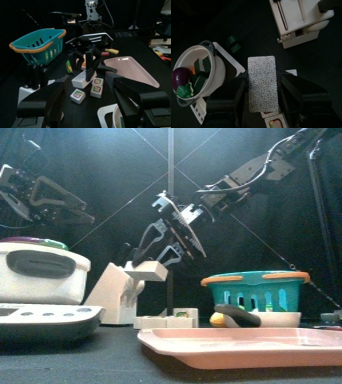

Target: Place rice near other rice

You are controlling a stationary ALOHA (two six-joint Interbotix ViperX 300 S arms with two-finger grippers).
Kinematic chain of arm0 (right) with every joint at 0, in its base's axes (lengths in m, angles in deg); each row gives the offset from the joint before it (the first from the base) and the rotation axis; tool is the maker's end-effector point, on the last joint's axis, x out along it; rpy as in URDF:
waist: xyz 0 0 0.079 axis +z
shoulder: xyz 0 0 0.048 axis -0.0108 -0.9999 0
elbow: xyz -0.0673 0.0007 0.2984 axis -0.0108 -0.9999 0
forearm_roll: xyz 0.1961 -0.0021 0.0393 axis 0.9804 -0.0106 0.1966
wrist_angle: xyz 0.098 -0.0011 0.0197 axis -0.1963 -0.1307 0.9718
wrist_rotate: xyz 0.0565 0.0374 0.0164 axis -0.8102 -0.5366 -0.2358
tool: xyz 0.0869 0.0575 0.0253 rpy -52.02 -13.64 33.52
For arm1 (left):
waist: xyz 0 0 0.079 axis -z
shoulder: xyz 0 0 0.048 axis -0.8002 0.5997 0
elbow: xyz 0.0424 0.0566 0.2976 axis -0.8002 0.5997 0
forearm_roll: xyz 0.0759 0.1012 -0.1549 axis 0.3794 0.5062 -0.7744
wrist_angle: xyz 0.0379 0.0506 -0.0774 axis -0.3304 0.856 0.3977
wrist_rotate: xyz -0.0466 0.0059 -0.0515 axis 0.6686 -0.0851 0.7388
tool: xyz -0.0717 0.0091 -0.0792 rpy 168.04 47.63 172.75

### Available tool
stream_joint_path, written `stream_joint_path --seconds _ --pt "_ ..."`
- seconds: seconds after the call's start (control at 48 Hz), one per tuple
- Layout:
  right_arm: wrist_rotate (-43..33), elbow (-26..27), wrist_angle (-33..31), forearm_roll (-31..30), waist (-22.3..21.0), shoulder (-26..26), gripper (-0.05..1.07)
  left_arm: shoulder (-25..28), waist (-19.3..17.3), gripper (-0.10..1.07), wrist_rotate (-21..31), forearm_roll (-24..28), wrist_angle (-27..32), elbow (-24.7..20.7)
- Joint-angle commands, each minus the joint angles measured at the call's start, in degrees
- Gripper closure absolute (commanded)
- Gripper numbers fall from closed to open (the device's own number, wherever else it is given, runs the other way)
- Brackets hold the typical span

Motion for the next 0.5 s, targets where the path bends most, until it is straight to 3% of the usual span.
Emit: stream_joint_path --seconds 0.0,0.229,0.479 --pt "-0.2 0.7 -0.4 0.0 -0.6 2.6 0.38 0.1 -0.1 0.04 0.0 0.0 -0.3 -0.6" --pt "-0.1 1.0 -2.6 3.3 -2.3 2.7 0.38 0.1 -0.1 0.04 0.0 -0.5 -0.3 -0.7" --pt "-0.1 1.5 -7.9 8.3 -7.0 3.3 0.38 0.1 -0.1 0.04 -0.1 -1.3 -0.2 -0.3"
